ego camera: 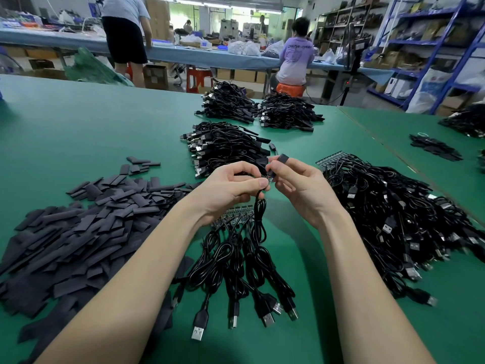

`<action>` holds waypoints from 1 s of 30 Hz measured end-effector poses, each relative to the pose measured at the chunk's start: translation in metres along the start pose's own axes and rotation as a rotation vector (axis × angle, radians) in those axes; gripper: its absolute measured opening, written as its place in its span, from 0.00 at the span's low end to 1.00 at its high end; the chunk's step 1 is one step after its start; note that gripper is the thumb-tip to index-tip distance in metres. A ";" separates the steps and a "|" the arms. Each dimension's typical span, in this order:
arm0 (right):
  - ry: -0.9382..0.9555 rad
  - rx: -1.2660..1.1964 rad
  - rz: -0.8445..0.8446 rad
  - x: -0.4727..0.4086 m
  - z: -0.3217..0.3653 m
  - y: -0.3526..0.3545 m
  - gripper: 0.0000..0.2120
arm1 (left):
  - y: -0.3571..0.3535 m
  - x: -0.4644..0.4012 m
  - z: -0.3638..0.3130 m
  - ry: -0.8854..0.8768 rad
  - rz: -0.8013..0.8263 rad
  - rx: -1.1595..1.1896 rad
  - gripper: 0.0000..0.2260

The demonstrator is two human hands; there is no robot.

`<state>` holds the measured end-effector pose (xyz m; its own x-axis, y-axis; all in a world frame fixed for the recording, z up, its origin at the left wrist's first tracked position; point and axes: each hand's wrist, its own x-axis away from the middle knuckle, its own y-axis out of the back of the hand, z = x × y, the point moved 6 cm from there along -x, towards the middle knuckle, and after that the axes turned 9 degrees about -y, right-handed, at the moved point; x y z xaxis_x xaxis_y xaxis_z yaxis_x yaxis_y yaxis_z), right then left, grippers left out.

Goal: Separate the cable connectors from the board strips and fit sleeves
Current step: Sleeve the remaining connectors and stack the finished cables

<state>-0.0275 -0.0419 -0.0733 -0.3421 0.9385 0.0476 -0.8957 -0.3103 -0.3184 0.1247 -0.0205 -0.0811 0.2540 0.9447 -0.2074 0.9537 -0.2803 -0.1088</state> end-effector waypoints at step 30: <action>0.028 -0.141 -0.128 -0.003 -0.008 0.005 0.07 | -0.008 0.005 -0.026 -0.434 -0.263 -0.565 0.04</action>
<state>-0.0286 -0.0454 -0.0831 -0.2181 0.9734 0.0702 -0.8822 -0.1659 -0.4407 0.1228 -0.0090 -0.0565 0.0324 0.7837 -0.6203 0.9412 0.1848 0.2827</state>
